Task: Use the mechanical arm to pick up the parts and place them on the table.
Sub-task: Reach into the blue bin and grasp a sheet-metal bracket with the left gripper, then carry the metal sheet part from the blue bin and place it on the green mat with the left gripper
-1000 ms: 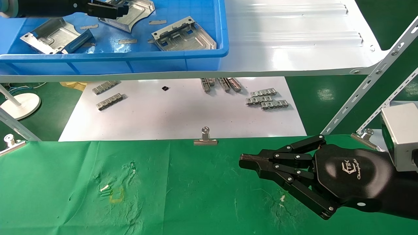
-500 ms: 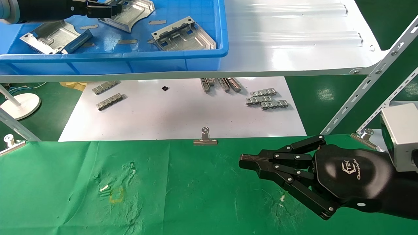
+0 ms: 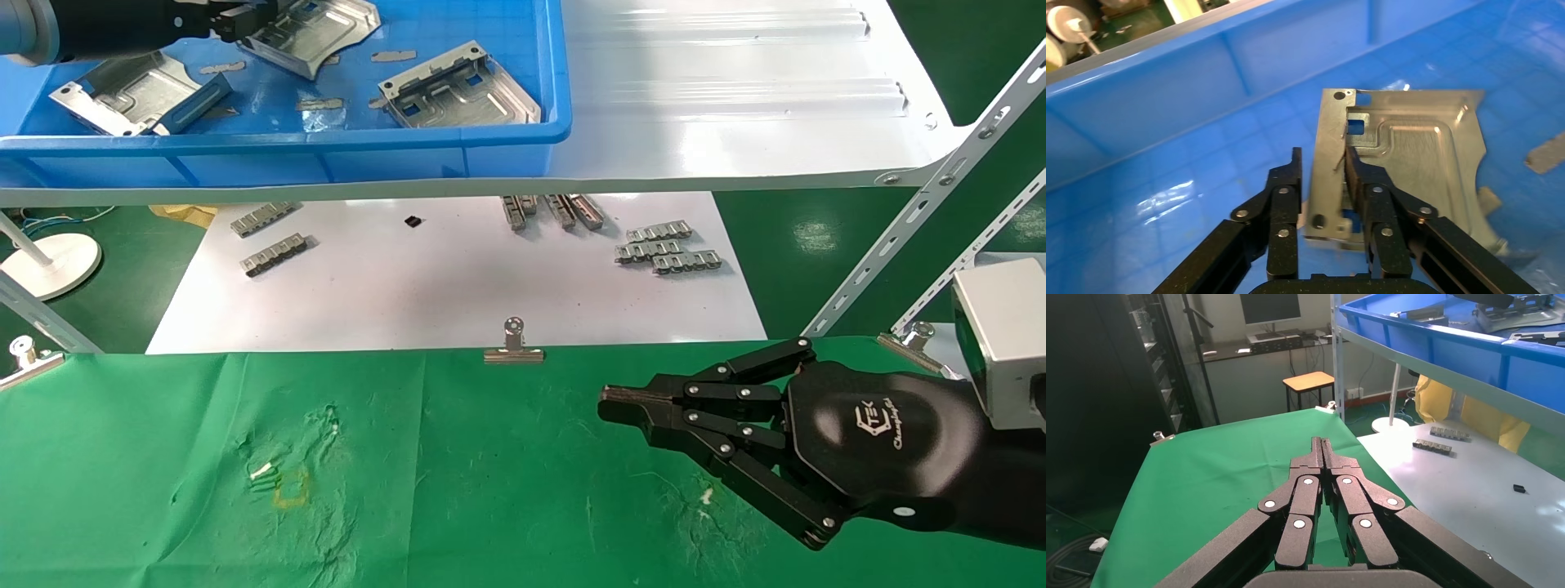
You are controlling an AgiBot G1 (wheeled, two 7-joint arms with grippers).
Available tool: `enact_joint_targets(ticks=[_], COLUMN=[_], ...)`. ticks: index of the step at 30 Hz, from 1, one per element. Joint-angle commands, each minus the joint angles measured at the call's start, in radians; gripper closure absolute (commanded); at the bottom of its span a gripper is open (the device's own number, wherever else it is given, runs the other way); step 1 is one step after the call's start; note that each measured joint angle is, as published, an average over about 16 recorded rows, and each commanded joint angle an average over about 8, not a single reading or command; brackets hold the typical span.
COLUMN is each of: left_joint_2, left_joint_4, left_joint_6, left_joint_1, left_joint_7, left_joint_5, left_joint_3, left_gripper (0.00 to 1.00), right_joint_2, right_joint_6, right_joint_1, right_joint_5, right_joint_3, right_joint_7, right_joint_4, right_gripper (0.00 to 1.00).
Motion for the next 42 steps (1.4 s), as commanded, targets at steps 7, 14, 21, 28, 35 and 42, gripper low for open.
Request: enact_joint_targets(ticks=[7, 14, 21, 28, 35, 42], left_joint_2=[0.001, -0.027, -0.080, -0.150, -0.225, -0.361], left_joint_4=[-0.006, -0.037, -0.072, -0.117, -0.199, -0.445], left_joint_6=[-0.004, 0.109, 0.341, 0.638, 0.802, 0.815], left_joint_1=[-0.007, -0.038, -0.042, -0.027, 0.021, 0.165], left_joint_7=[-0.007, 0.014, 0.082, 0.206, 0.342, 0.418], left_joint_5=[-0.019, -0.054, -0.089, -0.128, -0.180, -0.340], left_joint_3=[-0.013, -0.036, -0.056, -0.074, -0.072, 0.000], left_gripper=[1.00, 1.00, 1.00, 1.00, 1.00, 1.00], right_joint_2=[0.000, 0.000, 0.000, 0.000, 0.000, 0.000], right_joint_6=[0.000, 0.000, 0.000, 0.000, 0.000, 0.000], right_joint_1=[0.000, 0.000, 0.000, 0.000, 0.000, 0.000], right_joint_5=[0.000, 0.000, 0.000, 0.000, 0.000, 0.000], right_joint_3=[0.000, 0.000, 0.000, 0.000, 0.000, 0.000], right_joint_7=[0.000, 0.000, 0.000, 0.000, 0.000, 0.000], right_joint_4=[0.000, 0.000, 0.000, 0.000, 0.000, 0.000], right_gripper=[0.00, 0.00, 0.00, 0.00, 0.00, 0.00])
